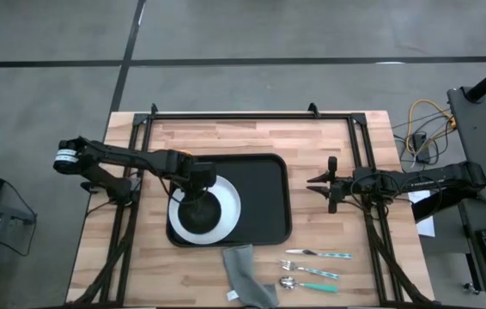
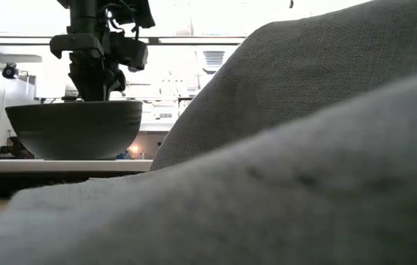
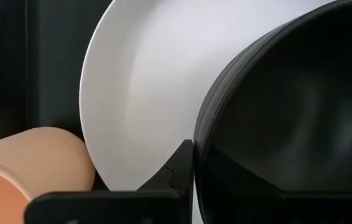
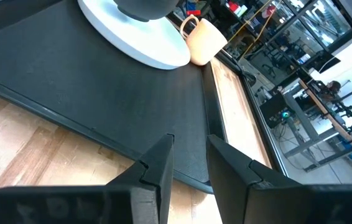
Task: Set up tray
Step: Put the black bowl on the white plate
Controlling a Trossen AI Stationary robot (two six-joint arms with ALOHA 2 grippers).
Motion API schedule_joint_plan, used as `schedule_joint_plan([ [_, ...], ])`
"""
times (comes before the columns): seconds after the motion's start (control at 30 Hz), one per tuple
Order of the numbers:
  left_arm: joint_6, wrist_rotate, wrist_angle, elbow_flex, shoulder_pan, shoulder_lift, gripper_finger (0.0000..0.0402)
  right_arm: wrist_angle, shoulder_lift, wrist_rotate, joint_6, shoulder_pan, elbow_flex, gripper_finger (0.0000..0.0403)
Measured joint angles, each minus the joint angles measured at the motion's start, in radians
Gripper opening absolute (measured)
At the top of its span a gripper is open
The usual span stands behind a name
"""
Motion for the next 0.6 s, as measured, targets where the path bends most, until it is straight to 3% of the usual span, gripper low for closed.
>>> schedule_joint_plan([
  [0.33, 0.013, 0.000, 0.004, 0.000, 0.003, 0.000, 0.0011, 0.000, 0.000, 0.000, 0.000, 0.000, 0.000, 0.0084],
  [0.6, 0.013, 0.000, 0.011, 0.000, 0.003, 0.000, 0.0079, 0.000, 0.000, 0.000, 0.000, 0.000, 0.000, 0.0084],
])
